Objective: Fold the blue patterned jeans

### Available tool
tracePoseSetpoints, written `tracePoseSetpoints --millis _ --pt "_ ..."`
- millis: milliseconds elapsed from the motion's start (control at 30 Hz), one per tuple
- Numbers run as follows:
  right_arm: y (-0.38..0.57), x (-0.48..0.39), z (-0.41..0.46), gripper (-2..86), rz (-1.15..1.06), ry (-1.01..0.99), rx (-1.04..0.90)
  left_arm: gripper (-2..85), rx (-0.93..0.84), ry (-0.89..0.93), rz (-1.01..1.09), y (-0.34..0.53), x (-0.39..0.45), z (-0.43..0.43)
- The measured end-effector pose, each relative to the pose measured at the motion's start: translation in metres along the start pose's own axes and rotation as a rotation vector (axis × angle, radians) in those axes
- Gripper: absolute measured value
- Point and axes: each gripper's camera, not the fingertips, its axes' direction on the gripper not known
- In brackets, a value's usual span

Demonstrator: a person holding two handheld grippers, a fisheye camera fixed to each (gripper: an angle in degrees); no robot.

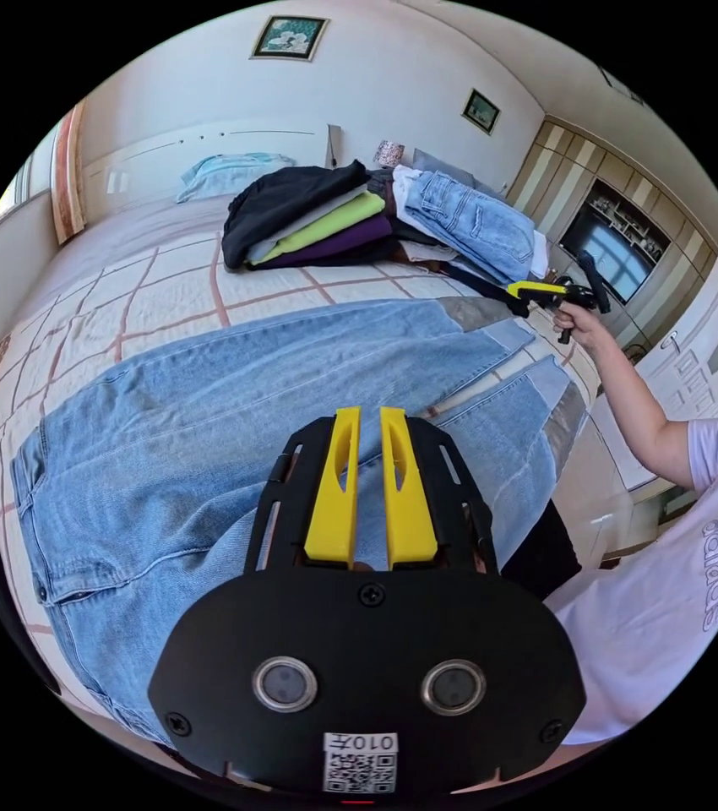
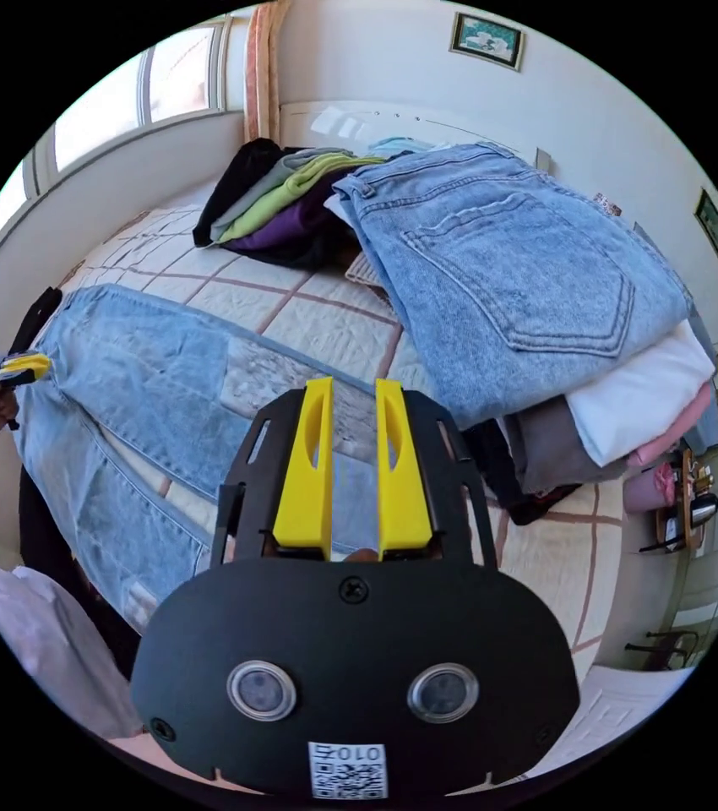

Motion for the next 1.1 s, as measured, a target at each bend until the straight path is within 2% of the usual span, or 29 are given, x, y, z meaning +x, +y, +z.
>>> tracePoseSetpoints --millis 100,233,367,500,633,833,1100 --pt "-0.010 -0.009 0.035 6.7 -0.027 0.039 -0.149 3.1 0.003 -0.021 0.000 0.014 -0.004 -0.015" --pt "0.009 -0.007 0.047 5.6 -0.005 -0.037 -0.189 2.4 0.022 -0.013 -0.045 0.043 -0.021 -0.036" --pt "0.016 0.001 0.054 5.2 0.007 -0.111 -0.154 1.8 0.024 -0.006 -0.086 0.060 -0.038 -0.043" --pt "-0.009 -0.005 0.030 6.4 -0.077 -0.004 -0.114 1.7 0.047 -0.005 -0.077 0.064 -0.040 -0.055" --pt "-0.042 0.003 0.021 6.7 -0.100 0.009 -0.087 1.6 0.088 0.002 -0.066 0.077 -0.040 -0.073" --pt "-0.064 -0.022 0.078 7.0 -0.406 0.106 -0.354 1.5 0.033 -0.077 -0.053 0.087 -0.050 -0.087" --pt "-0.056 -0.034 0.093 7.5 -0.560 0.039 -0.378 0.9 0.038 -0.086 -0.044 0.097 -0.057 -0.105"
